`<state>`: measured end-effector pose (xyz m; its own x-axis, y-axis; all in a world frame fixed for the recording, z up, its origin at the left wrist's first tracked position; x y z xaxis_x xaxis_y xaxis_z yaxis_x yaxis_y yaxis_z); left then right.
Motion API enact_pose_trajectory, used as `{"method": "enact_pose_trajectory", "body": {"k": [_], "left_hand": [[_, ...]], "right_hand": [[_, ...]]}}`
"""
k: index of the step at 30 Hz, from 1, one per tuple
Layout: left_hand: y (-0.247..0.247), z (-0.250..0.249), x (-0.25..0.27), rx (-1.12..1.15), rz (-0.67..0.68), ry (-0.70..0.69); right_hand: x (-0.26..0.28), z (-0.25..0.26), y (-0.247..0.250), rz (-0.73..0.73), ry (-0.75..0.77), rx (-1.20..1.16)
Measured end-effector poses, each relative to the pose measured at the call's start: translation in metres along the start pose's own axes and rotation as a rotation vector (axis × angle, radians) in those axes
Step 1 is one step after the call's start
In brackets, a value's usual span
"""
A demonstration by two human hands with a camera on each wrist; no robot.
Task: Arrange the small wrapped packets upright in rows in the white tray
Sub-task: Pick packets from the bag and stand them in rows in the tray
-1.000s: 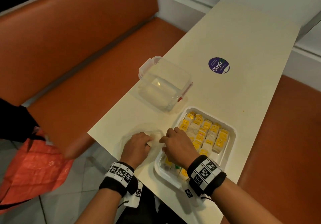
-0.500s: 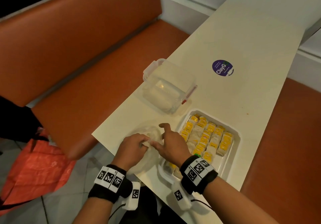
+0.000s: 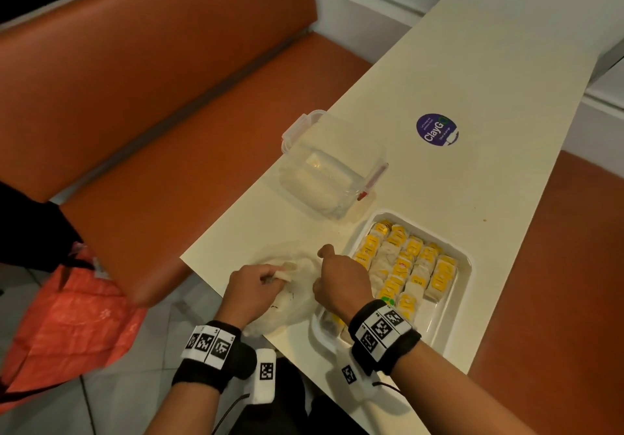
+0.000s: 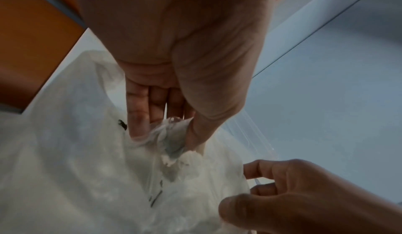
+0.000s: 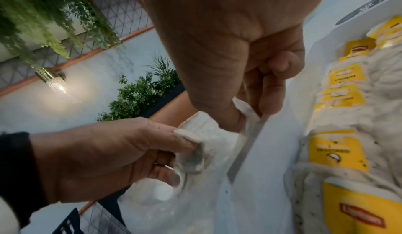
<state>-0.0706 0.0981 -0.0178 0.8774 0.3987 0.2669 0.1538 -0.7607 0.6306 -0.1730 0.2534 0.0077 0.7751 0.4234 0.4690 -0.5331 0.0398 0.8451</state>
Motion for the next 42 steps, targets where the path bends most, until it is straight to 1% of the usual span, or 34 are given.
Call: {"method": "enact_pose_trajectory", "body": {"k": [4,5,6,9,11,14,17,21,23,25,28,31,34,35,37,40,42], "left_hand": [[-0.007,0.003,0.000,-0.055,0.178,0.006],[-0.009,0.003,0.000,-0.055,0.201,0.006],[-0.009,0.001,0.000,-0.047,0.197,0.003],[-0.005,-0.006,0.000,-0.002,0.091,-0.038],[-0.005,-0.005,0.000,-0.062,0.035,-0.066],[-0.011,0.003,0.001,-0.232,0.021,-0.079],[-0.015,0.006,0.001,-0.262,-0.005,-0.101],[-0.014,0.008,0.002,-0.169,-0.016,-0.073],[-0.008,0.010,0.005,-0.061,-0.042,-0.043],[0.002,0.008,0.009,0.054,-0.054,-0.026],[0.026,0.002,0.013,0.147,-0.103,-0.021],[0.041,0.005,0.014,0.318,-0.165,0.100],[0.037,0.002,0.013,0.479,-0.220,0.202],[0.032,0.000,0.011,0.478,-0.228,0.231],[0.018,-0.004,0.006,0.361,-0.195,0.251],[-0.003,-0.007,-0.003,0.146,-0.086,0.210],[-0.013,-0.005,-0.009,0.080,-0.089,0.192]], "right_hand": [[-0.001,0.008,0.003,0.025,0.009,-0.123],[-0.003,0.009,0.002,0.018,0.011,-0.124],[-0.006,0.010,0.002,0.007,0.018,-0.102],[-0.016,0.012,-0.005,-0.008,0.021,-0.041],[-0.021,0.012,-0.010,0.006,0.022,-0.007],[-0.026,0.015,-0.014,-0.007,0.052,0.035],[-0.028,0.019,-0.017,-0.019,0.069,0.041],[-0.031,0.021,-0.022,0.006,0.059,0.055],[-0.032,0.021,-0.023,-0.005,0.066,0.069],[-0.032,0.021,-0.022,-0.024,0.058,0.066],[-0.031,0.020,-0.019,-0.033,0.042,0.052],[-0.031,0.019,-0.018,-0.027,0.028,0.020],[-0.029,0.018,-0.018,-0.014,0.018,-0.004],[-0.028,0.018,-0.018,-0.006,0.016,-0.006],[-0.028,0.017,-0.017,0.018,0.007,-0.010],[-0.030,0.016,-0.016,0.058,-0.024,-0.075],[-0.031,0.015,-0.015,0.083,-0.029,-0.125]]}}
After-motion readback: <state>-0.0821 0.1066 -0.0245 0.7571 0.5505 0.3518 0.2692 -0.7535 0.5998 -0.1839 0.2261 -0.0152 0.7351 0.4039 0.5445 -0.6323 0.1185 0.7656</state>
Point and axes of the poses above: each hand's wrist, its own x-axis away from the middle knuckle, its own y-axis out of the back of the hand, z = x × y, the point moved 6 cm from there along -x, towards the middle knuckle, and after that the axes turned 7 degrees about -y, right-handed, at the moved point
